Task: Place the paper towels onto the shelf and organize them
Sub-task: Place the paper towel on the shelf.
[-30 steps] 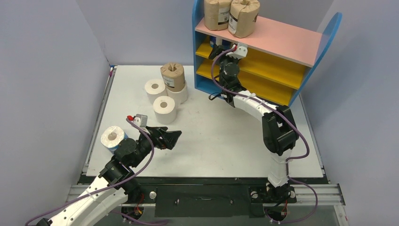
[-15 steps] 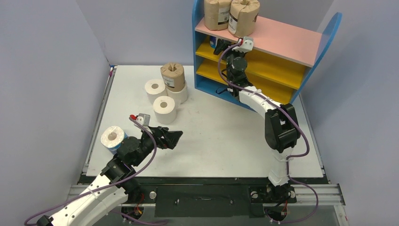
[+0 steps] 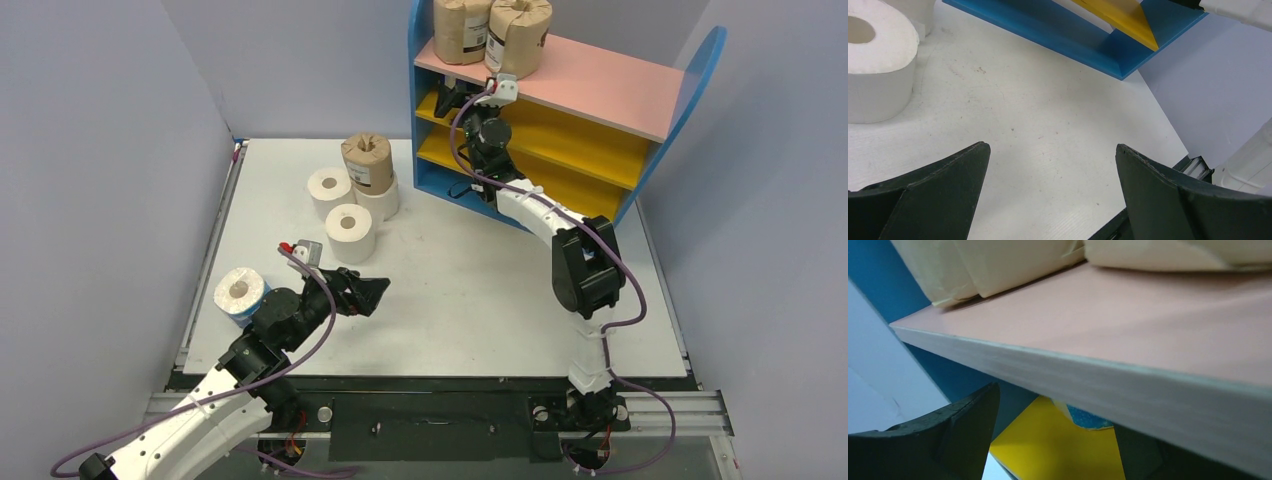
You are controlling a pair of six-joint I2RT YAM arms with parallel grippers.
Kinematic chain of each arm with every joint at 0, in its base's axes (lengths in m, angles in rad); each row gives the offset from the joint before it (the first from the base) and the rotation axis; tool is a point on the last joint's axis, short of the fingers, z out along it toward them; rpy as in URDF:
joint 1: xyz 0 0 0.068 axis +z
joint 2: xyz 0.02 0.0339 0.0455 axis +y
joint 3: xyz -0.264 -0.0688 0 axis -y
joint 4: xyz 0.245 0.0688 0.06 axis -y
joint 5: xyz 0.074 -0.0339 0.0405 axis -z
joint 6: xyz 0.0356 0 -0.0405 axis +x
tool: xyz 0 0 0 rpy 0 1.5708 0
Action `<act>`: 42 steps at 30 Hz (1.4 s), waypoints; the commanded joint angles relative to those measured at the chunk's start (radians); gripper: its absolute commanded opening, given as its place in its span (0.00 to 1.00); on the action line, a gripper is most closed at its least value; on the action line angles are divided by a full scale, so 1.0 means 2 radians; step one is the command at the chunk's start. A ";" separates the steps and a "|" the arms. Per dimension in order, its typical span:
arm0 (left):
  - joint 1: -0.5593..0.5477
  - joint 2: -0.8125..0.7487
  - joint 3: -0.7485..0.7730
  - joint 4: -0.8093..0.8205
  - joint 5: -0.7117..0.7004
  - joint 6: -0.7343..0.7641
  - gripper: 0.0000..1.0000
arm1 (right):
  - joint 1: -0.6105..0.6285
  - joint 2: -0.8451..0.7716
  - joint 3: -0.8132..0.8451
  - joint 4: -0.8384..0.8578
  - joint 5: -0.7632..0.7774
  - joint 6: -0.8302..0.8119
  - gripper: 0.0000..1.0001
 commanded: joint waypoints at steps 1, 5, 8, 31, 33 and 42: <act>0.000 -0.005 0.003 0.028 0.001 -0.002 0.96 | 0.004 0.012 0.026 -0.018 -0.039 0.021 0.75; 0.000 -0.003 0.002 0.029 0.003 -0.003 0.96 | 0.011 0.012 0.027 -0.022 -0.052 0.023 0.75; 0.000 -0.003 0.003 0.028 0.004 -0.002 0.96 | 0.014 0.003 0.011 -0.013 -0.052 0.024 0.75; 0.000 -0.016 0.049 -0.065 -0.090 -0.009 0.96 | 0.134 -0.375 -0.451 0.020 0.015 -0.012 0.74; 0.000 -0.011 0.056 -0.073 -0.108 -0.014 0.96 | 0.159 -0.396 -0.481 -0.004 0.025 -0.013 0.73; 0.001 0.025 0.087 -0.123 -0.224 -0.086 0.96 | 0.244 -0.432 -0.583 -0.054 0.059 0.031 0.70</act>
